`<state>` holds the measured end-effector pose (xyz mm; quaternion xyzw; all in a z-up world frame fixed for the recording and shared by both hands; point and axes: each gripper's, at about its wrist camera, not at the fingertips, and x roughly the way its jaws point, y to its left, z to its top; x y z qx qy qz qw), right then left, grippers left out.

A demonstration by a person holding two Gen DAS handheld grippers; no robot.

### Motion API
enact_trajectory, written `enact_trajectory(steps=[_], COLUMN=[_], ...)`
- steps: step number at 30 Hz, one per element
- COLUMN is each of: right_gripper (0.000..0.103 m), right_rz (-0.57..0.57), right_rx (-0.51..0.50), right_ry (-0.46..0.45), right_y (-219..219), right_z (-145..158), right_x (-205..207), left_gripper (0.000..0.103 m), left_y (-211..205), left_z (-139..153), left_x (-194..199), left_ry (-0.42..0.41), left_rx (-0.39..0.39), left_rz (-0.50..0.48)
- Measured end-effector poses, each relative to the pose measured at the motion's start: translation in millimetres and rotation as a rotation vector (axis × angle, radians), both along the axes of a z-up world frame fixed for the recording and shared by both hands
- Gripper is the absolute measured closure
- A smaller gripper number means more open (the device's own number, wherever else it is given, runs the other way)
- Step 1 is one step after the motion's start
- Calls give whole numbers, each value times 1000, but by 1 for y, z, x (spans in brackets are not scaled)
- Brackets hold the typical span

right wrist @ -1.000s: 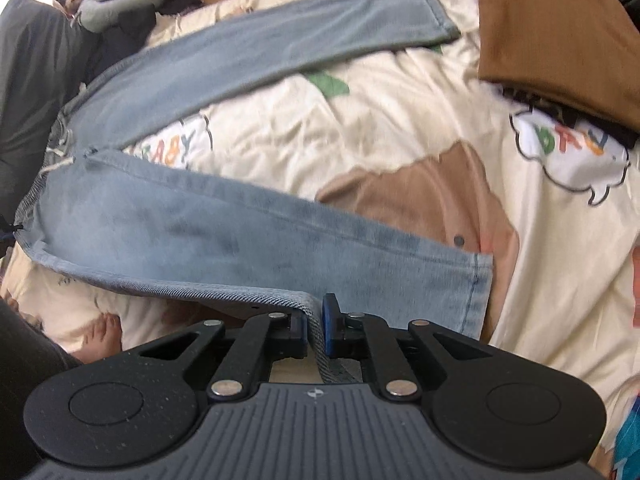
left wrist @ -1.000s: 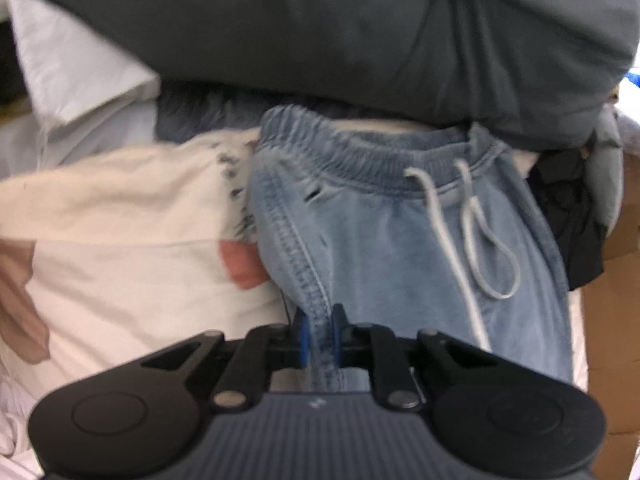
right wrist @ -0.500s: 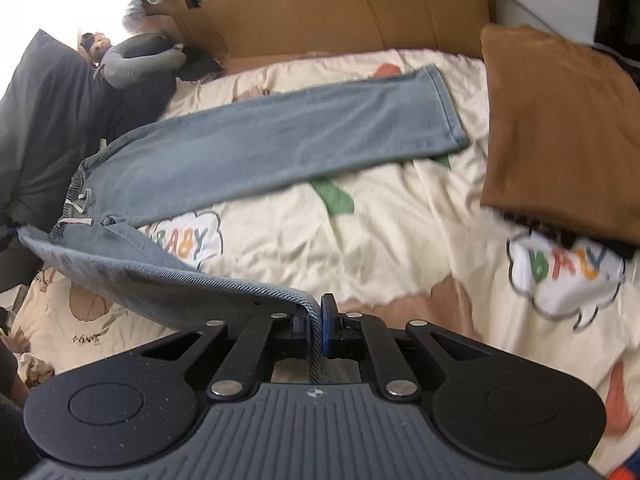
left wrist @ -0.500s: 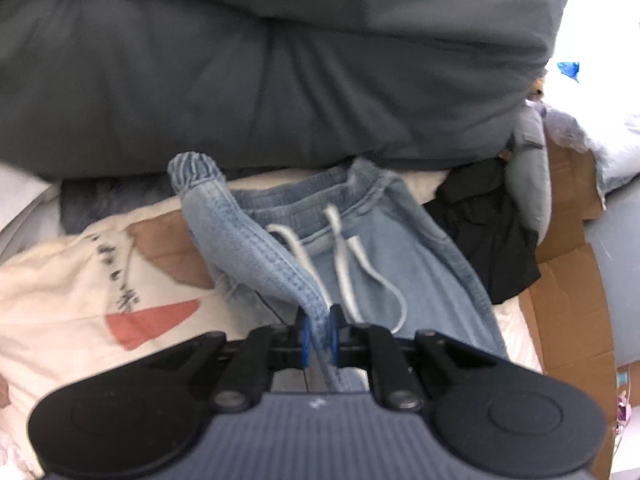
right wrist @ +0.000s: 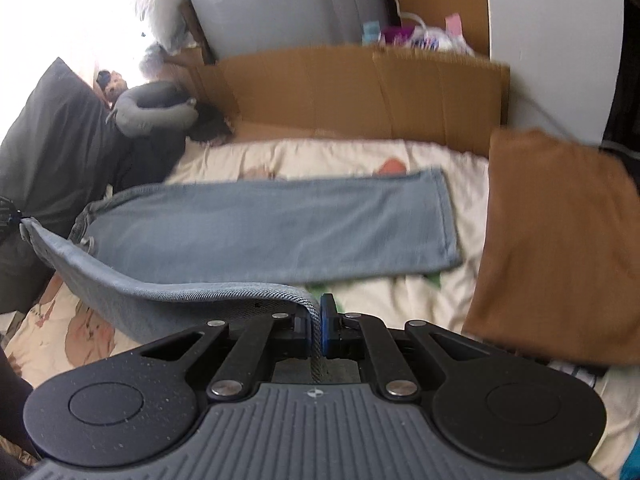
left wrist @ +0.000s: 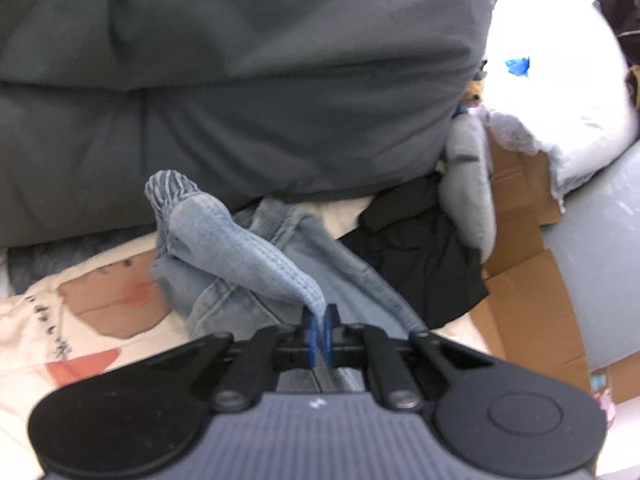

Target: Fold clothes

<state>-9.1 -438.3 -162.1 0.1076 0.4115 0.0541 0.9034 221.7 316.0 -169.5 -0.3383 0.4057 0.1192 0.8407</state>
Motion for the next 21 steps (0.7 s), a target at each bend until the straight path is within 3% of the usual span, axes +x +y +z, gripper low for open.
enact_trajectory(steps=[9,21], right_gripper=[101,101], right_rz=[-46,-6], right_rx=[-78,-174], right_ry=[30,117], right_y=[4,-6], right_z=[27,0], right_x=[58,153], left_gripper=[100,100], left_y=[-3,-15], left_z=[-4,-29], left_x=[45,90], left_ry=[-44,-22], left_rx=[-88,-100], left_rz=[-18,-14])
